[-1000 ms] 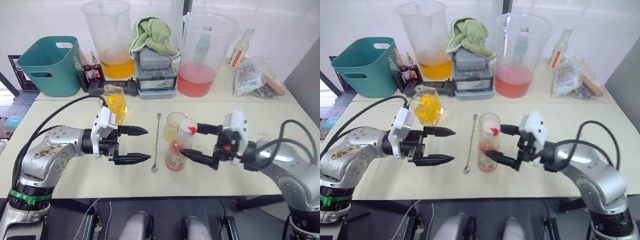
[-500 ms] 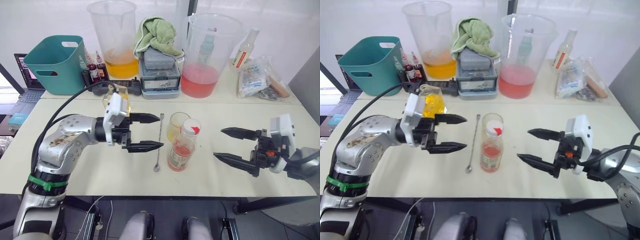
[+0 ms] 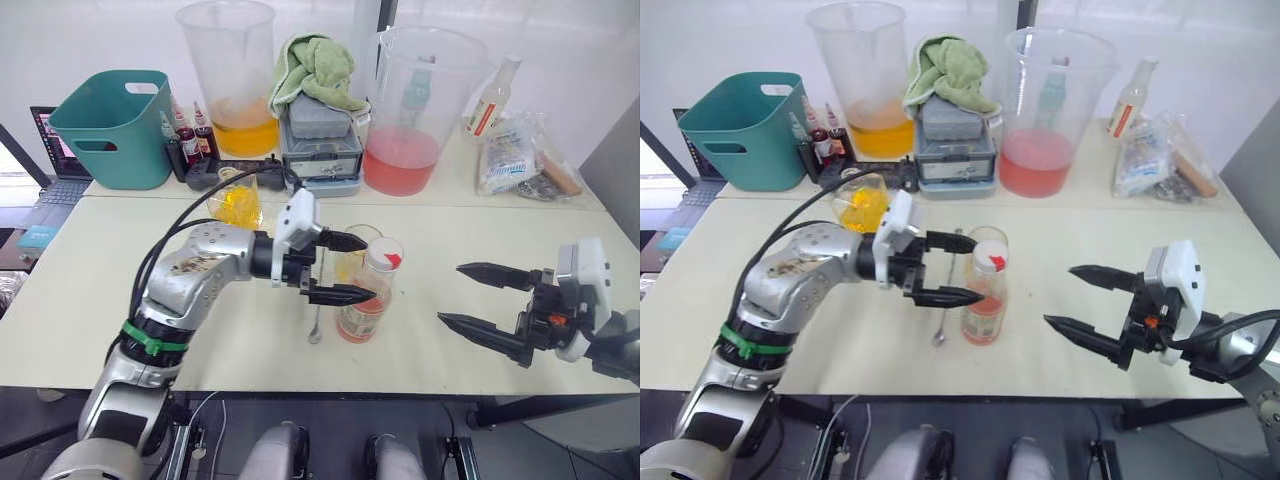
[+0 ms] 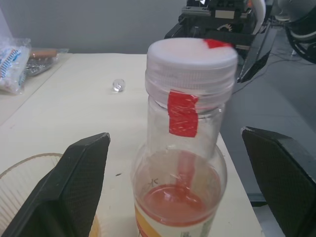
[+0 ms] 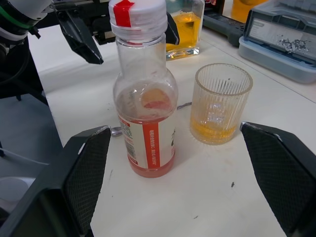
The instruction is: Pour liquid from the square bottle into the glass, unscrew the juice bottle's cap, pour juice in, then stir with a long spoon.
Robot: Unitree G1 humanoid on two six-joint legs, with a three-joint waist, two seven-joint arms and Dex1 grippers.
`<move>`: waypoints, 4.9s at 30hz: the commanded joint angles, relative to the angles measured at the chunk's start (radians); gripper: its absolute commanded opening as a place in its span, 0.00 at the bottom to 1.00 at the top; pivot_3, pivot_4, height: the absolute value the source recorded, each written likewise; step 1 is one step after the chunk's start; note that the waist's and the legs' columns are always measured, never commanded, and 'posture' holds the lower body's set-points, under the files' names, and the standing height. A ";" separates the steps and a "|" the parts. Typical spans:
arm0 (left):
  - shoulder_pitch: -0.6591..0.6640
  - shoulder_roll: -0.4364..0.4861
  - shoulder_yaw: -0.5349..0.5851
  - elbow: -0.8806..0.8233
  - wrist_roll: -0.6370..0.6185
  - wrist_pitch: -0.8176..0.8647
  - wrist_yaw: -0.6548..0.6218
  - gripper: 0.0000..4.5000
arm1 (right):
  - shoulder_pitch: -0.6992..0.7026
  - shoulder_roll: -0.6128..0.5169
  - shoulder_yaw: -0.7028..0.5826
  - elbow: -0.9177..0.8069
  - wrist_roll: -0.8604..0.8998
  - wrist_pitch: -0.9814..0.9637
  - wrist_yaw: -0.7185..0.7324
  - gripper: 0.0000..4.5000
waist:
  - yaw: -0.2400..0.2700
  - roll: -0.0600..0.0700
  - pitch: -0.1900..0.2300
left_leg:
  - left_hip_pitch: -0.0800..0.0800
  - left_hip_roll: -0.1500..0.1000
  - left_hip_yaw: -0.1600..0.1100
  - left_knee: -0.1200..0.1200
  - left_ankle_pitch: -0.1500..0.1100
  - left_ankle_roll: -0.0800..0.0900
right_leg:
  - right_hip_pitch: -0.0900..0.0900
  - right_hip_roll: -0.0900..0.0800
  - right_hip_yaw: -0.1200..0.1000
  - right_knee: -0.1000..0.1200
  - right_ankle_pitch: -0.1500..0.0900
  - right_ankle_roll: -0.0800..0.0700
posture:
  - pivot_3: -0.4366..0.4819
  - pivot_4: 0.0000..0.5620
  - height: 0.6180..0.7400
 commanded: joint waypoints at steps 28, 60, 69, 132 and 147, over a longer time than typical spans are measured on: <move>-0.008 -0.048 -0.023 0.000 0.046 -0.002 0.009 0.26 | -0.098 -0.021 0.021 -0.049 0.055 -0.010 -0.087 1.00 | -0.005 0.000 0.000 | 0.000 0.000 0.000 0.000 0.000 0.000 | 0.000 0.000 0.000 0.000 0.000 0.000 | 0.48 0.27 1.00; 0.002 -0.051 0.006 -0.060 0.007 0.040 0.016 0.86 | -0.220 -0.033 0.067 -0.029 0.154 0.034 -0.155 1.00 | -0.006 0.000 0.000 | 0.000 0.000 0.000 0.000 0.000 0.000 | 0.000 0.000 0.000 0.001 0.000 0.000 | 0.48 0.27 1.00; -0.010 -0.070 0.002 -0.068 0.005 0.053 0.032 0.86 | -0.135 -0.076 -0.002 -0.023 0.165 0.048 -0.087 1.00 | -0.004 0.000 0.000 | 0.000 0.000 0.000 0.000 0.000 0.001 | 0.000 0.000 0.000 0.001 0.000 0.000 | 0.48 0.27 1.00; 0.031 -0.004 0.006 -0.121 0.041 0.022 0.040 0.32 | -0.723 0.026 0.569 0.166 0.027 0.057 0.099 0.38 | -0.018 0.000 0.000 | -0.001 0.000 0.000 0.001 0.000 0.000 | -0.001 0.001 0.000 0.002 0.000 0.000 | 0.48 0.27 1.00; 0.080 0.051 0.004 -0.223 0.009 0.066 0.049 0.32 | -1.076 0.113 0.752 0.589 -0.199 -0.098 0.694 0.68 | -0.036 0.000 0.000 | -0.001 -0.002 0.000 0.001 0.004 -0.005 | -0.002 0.000 -0.001 0.002 0.000 0.000 | 0.48 0.27 1.00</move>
